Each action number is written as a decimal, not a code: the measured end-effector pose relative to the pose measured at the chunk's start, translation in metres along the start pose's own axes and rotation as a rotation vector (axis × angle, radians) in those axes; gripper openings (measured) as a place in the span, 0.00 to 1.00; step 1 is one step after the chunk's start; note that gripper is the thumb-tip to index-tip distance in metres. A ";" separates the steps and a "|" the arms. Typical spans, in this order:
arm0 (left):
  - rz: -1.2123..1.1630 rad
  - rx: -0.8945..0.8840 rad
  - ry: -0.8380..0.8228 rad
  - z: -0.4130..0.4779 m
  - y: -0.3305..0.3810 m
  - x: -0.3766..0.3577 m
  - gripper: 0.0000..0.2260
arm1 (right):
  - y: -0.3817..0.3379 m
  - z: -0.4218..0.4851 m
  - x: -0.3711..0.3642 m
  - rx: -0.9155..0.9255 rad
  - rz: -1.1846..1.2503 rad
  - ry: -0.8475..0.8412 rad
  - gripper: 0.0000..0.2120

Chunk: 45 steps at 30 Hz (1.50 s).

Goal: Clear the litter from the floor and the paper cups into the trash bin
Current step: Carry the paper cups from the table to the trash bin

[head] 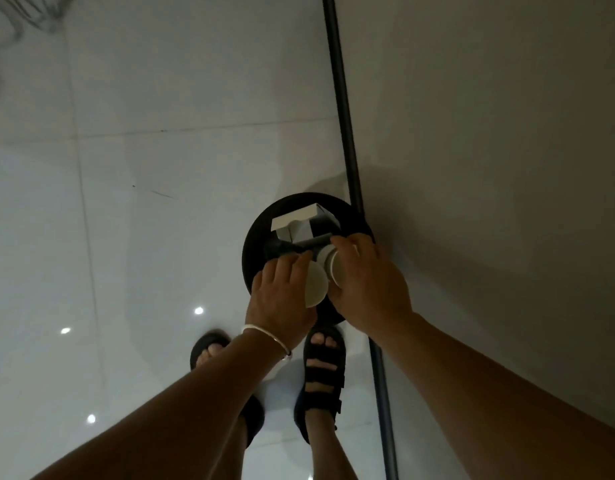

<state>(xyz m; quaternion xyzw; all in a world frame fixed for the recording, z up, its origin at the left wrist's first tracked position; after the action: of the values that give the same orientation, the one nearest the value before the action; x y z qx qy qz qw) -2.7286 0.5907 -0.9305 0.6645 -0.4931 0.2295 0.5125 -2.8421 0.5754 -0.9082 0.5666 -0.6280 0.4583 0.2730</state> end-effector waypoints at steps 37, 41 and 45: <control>0.453 0.100 0.013 -0.084 0.007 0.244 0.38 | -0.125 -0.073 0.192 0.047 -0.108 -0.018 0.38; 0.416 0.205 0.087 -0.139 0.018 0.339 0.38 | -0.184 -0.118 0.260 0.092 -0.098 -0.024 0.38; 0.381 0.315 0.214 -0.215 0.020 0.423 0.37 | -0.246 -0.163 0.307 0.209 -0.193 -0.012 0.38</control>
<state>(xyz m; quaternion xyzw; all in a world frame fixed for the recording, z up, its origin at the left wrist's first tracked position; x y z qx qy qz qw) -2.5304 0.6081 -0.4988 0.6034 -0.5105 0.4645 0.3994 -2.6984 0.5930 -0.5077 0.6523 -0.5211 0.4896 0.2514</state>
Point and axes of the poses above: each hand's wrist, its own z-axis towards the middle knuckle, its own x-axis out of the back of the hand, y = z × x, the point moved 10 cm from there along z, towards the middle knuckle, and after that the axes turned 5 degrees about x, right-handed, at the moved point
